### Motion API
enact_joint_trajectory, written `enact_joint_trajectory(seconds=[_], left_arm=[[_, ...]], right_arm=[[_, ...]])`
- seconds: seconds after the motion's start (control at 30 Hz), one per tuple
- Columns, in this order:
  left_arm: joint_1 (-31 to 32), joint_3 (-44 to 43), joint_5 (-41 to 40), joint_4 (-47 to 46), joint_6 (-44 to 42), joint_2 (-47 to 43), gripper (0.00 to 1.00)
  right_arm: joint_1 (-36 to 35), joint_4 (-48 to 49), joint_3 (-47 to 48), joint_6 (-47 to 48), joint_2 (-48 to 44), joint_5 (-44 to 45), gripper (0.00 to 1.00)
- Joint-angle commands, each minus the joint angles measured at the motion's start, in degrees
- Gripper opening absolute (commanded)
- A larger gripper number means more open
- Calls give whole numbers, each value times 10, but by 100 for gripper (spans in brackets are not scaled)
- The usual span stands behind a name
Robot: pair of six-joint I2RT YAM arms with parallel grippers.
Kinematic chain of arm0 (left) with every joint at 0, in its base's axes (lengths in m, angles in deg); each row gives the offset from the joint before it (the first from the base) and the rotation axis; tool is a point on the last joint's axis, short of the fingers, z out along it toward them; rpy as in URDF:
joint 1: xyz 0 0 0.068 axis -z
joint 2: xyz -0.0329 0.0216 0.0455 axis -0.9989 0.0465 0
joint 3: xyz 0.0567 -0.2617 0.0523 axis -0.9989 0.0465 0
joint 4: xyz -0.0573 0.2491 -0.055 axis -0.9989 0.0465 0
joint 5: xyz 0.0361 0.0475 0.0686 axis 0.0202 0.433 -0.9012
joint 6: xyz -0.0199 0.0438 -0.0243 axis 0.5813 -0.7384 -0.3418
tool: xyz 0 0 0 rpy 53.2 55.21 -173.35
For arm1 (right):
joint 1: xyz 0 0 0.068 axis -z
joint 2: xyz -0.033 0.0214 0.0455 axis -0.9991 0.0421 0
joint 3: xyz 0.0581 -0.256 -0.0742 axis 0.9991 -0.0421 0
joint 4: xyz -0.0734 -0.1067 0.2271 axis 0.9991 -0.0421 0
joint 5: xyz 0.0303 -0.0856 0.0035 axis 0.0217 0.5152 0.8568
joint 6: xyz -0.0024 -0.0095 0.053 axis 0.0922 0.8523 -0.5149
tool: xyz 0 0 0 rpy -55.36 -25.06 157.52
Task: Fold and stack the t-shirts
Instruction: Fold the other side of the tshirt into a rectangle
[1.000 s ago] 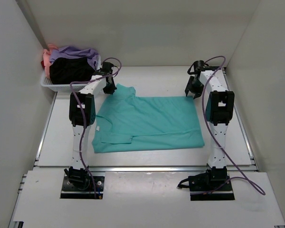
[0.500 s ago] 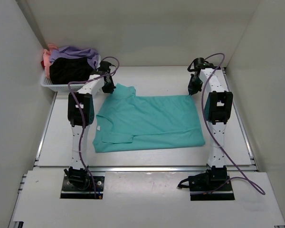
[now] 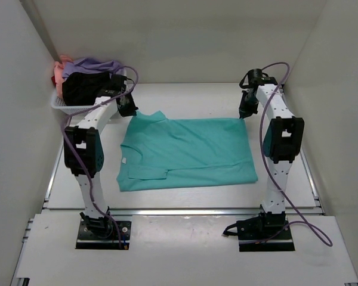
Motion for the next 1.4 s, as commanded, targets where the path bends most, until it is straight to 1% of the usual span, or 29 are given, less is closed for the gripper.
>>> enact_joint_trajectory(seconds=[0.0, 0.07, 0.13, 0.2, 0.27, 0.33, 0.47, 0.7, 0.87, 1.13, 1.17, 1.2, 1.23, 1.27, 1.3, 1.33, 1.37], left_arm=[[7, 60, 16, 1, 10, -85, 0], [7, 101, 13, 1, 16, -125, 0], [12, 154, 15, 0, 16, -156, 0], [20, 183, 17, 4, 15, -181, 0], [25, 221, 13, 9, 11, -210, 0], [28, 247, 5, 8, 11, -232, 0], [28, 304, 1, 13, 11, -274, 0], [41, 366, -8, 15, 14, -330, 0], [42, 394, -9, 15, 14, -348, 0], [38, 452, -8, 15, 28, -370, 0], [35, 455, -8, 15, 29, -371, 0], [35, 462, -4, 22, 33, -374, 0], [34, 468, -2, 20, 34, -377, 0], [34, 464, -7, 22, 36, -378, 6], [32, 461, -7, 23, 37, -382, 18], [38, 462, -3, 20, 34, -385, 24], [41, 451, -7, 23, 34, -384, 26]], right_arm=[[-12, 8, -52, 12, -77, 10, 0], [-8, 15, -100, 13, -109, 12, 0], [-3, 36, -158, 16, -164, 1, 0], [3, 58, -242, 23, -197, -11, 0], [13, 86, -296, 28, -240, -18, 0], [17, 109, -352, 39, -260, -22, 0], [39, 131, -396, 52, -293, -24, 0], [40, 165, -473, 62, -336, -19, 0], [33, 176, -520, 59, -359, -20, 0], [52, 174, -575, 47, -379, -6, 0], [60, 167, -575, 38, -381, 0, 4], [66, 166, -584, 22, -384, 9, 15], [69, 163, -589, 21, -392, 11, 23], [73, 165, -591, 17, -401, 12, 32], [74, 167, -596, 17, -405, 12, 36], [69, 170, -590, 17, -414, 11, 37], [64, 172, -579, 15, -418, 13, 38]])
